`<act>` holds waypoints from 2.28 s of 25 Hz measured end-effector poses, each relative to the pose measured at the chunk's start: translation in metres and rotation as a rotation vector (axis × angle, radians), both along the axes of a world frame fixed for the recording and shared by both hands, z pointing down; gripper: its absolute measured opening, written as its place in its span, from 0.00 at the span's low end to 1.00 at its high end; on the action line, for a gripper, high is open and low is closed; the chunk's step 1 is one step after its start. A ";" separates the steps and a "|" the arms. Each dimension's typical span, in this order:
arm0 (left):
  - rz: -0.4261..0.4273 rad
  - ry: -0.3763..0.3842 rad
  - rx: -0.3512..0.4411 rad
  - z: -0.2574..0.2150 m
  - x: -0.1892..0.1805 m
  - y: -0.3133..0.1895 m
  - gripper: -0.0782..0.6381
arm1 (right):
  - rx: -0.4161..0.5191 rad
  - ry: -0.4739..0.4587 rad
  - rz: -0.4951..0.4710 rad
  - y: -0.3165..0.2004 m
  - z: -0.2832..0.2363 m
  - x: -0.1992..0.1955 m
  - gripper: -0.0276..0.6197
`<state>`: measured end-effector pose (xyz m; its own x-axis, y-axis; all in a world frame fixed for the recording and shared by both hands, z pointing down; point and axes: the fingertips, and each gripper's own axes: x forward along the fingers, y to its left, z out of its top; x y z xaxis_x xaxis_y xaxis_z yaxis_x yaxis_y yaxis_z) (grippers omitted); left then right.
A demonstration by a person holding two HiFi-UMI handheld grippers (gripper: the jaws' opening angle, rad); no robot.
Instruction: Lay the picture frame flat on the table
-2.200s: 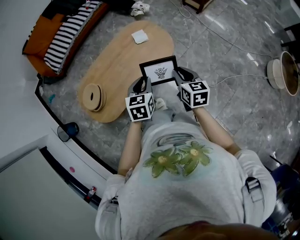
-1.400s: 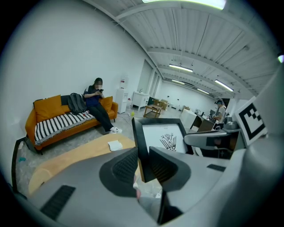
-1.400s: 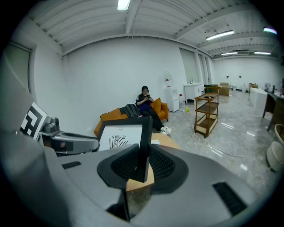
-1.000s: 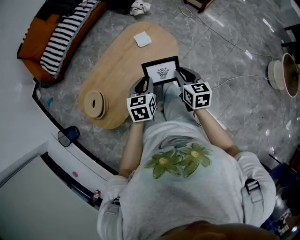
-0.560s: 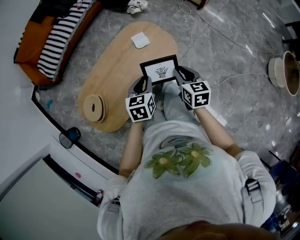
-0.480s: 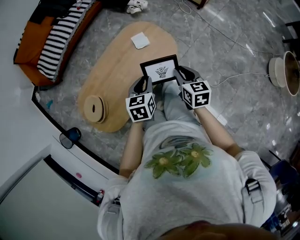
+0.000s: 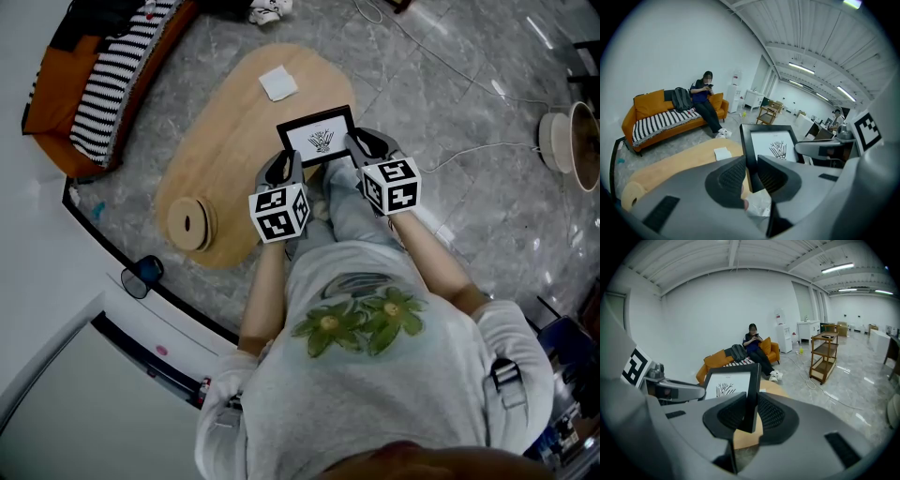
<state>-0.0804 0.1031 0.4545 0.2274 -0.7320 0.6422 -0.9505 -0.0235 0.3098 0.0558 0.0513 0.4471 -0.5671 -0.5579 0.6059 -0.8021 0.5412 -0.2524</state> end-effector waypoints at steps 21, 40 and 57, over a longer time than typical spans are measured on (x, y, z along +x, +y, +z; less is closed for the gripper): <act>0.052 0.006 -0.051 0.025 0.007 -0.037 0.24 | -0.058 0.025 0.037 -0.031 0.027 0.009 0.17; 0.050 0.030 -0.117 0.055 0.002 -0.064 0.24 | -0.120 0.053 0.045 -0.056 0.054 0.005 0.17; 0.021 0.033 -0.175 0.080 -0.002 -0.082 0.24 | -0.178 0.075 -0.001 -0.078 0.084 -0.001 0.17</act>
